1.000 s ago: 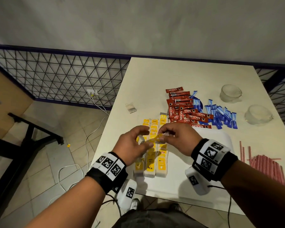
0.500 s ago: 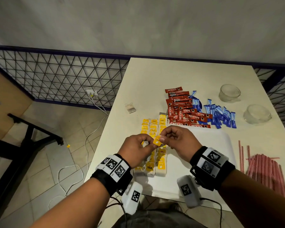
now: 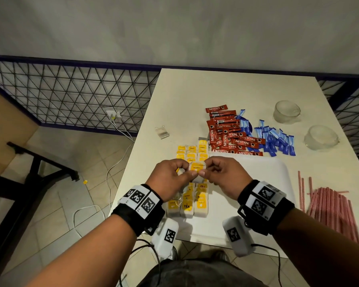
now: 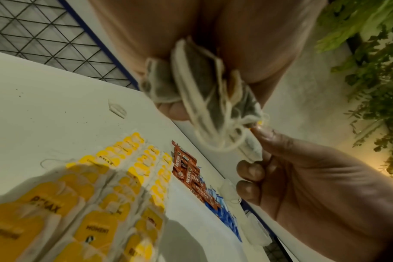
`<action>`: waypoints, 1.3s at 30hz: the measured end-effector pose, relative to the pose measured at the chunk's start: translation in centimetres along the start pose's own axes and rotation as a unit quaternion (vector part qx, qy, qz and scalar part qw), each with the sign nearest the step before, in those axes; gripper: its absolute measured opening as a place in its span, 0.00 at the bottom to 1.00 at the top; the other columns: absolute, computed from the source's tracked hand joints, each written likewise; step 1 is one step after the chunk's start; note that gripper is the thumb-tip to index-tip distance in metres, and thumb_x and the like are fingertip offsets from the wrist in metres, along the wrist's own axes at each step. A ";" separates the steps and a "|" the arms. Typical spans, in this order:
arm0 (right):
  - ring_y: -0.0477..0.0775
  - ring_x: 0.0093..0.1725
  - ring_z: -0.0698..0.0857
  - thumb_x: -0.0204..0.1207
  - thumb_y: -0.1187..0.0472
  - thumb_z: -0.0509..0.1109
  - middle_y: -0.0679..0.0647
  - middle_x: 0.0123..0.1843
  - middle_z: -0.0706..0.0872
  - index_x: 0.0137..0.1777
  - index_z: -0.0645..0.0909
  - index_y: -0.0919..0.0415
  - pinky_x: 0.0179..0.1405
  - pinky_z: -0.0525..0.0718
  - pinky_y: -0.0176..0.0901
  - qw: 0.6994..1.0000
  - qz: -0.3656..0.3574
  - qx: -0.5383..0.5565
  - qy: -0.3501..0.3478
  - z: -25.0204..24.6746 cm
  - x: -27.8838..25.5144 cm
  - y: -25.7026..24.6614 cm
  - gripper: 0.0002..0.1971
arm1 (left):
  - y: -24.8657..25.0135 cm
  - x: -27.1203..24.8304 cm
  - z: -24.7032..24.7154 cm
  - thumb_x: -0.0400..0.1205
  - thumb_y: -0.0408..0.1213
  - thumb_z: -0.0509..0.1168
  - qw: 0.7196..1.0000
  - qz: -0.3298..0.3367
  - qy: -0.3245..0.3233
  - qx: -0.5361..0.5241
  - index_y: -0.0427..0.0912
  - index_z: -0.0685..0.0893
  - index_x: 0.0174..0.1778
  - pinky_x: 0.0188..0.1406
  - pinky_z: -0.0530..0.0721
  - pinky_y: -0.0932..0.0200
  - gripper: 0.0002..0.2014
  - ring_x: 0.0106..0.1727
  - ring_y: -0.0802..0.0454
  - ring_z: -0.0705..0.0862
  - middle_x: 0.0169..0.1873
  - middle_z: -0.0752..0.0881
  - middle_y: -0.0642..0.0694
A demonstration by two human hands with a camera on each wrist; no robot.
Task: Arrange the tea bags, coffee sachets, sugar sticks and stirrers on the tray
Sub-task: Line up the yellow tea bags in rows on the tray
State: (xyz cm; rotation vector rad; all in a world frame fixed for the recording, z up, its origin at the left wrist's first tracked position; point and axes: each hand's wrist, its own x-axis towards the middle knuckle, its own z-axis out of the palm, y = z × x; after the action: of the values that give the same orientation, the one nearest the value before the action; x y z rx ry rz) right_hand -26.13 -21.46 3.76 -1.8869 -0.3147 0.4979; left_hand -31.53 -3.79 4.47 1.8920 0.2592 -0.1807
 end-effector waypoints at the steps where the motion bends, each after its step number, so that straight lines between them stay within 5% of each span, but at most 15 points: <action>1: 0.41 0.28 0.77 0.73 0.61 0.77 0.46 0.30 0.80 0.39 0.81 0.53 0.35 0.75 0.37 1.000 0.006 0.010 -0.002 0.1 -0.1 0.1 0.07 | -0.2 0.0 0.1 0.79 0.41 0.73 1.000 0.004 0.000 0.017 0.47 0.77 0.32 0.19 0.69 0.69 0.12 0.14 0.56 0.70 0.13 0.76 0.53; 6: 0.49 0.29 0.82 0.74 0.61 0.76 0.48 0.27 0.83 0.43 0.80 0.54 0.35 0.79 0.44 0.997 0.069 -0.012 -0.035 0.5 -0.9 2.8 0.07 | -2.0 -0.3 0.1 0.78 0.43 0.73 0.998 -0.015 -0.006 0.066 0.48 0.85 0.35 0.23 0.75 0.67 0.07 0.18 0.57 0.76 0.17 0.81 0.56; 9: 0.51 0.29 0.81 0.75 0.61 0.75 0.48 0.27 0.82 0.42 0.78 0.53 0.31 0.78 0.44 0.984 0.147 -0.039 -0.092 1.1 -2.1 5.6 0.07 | -4.3 -1.2 -0.9 0.79 0.39 0.70 0.991 -0.052 0.009 0.121 0.51 0.85 0.33 0.26 0.77 0.68 0.09 0.18 0.65 0.78 0.17 0.81 0.66; 14: 0.51 0.28 0.80 0.74 0.62 0.75 0.53 0.32 0.83 0.43 0.78 0.53 0.22 0.75 0.38 0.967 0.218 -0.065 -0.115 2.7 -3.3 8.4 0.07 | -6.8 -3.0 -1.5 0.80 0.38 0.70 0.987 -0.093 -0.005 0.134 0.48 0.85 0.35 0.19 0.73 0.74 0.07 0.16 0.67 0.77 0.16 0.80 0.70; 18: 0.50 0.29 0.80 0.74 0.62 0.75 0.49 0.32 0.82 0.44 0.78 0.52 0.21 0.72 0.32 0.965 0.233 -0.066 -0.102 3.4 -3.4 8.8 0.08 | -7.5 -3.2 -1.7 0.79 0.38 0.70 0.985 -0.111 0.004 0.129 0.52 0.85 0.32 0.18 0.76 0.66 0.09 0.16 0.60 0.78 0.18 0.81 0.62; 22: 0.51 0.29 0.82 0.72 0.61 0.75 0.49 0.29 0.83 0.39 0.79 0.51 0.31 0.77 0.39 0.966 0.243 -0.073 -0.058 4.0 -3.5 9.2 0.07 | -7.6 -3.3 -1.5 0.78 0.39 0.70 0.986 -0.118 -0.004 0.116 0.52 0.86 0.33 0.20 0.79 0.63 0.08 0.18 0.55 0.79 0.22 0.84 0.59; 28: 0.54 0.25 0.81 0.74 0.66 0.73 0.55 0.27 0.82 0.38 0.77 0.59 0.27 0.81 0.42 0.965 0.263 0.009 0.000 4.9 -3.8 9.0 0.07 | -8.0 -3.5 -1.5 0.79 0.39 0.70 0.986 -0.130 -0.009 0.103 0.50 0.86 0.35 0.20 0.80 0.61 0.06 0.19 0.53 0.80 0.26 0.86 0.51; 39: 0.55 0.27 0.85 0.74 0.63 0.71 0.56 0.28 0.86 0.42 0.76 0.57 0.35 0.87 0.51 0.962 0.273 -0.008 0.022 5.1 -3.5 9.1 0.05 | -8.6 -3.6 -1.4 0.77 0.40 0.71 0.985 -0.122 -0.016 0.118 0.52 0.86 0.34 0.26 0.82 0.62 0.06 0.23 0.55 0.82 0.36 0.89 0.57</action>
State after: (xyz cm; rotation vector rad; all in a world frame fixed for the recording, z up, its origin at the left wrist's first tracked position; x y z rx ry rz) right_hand -31.80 -22.08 -5.62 -1.9905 0.2445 0.8187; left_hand -37.34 -0.09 -1.95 2.0869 0.4653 -0.4237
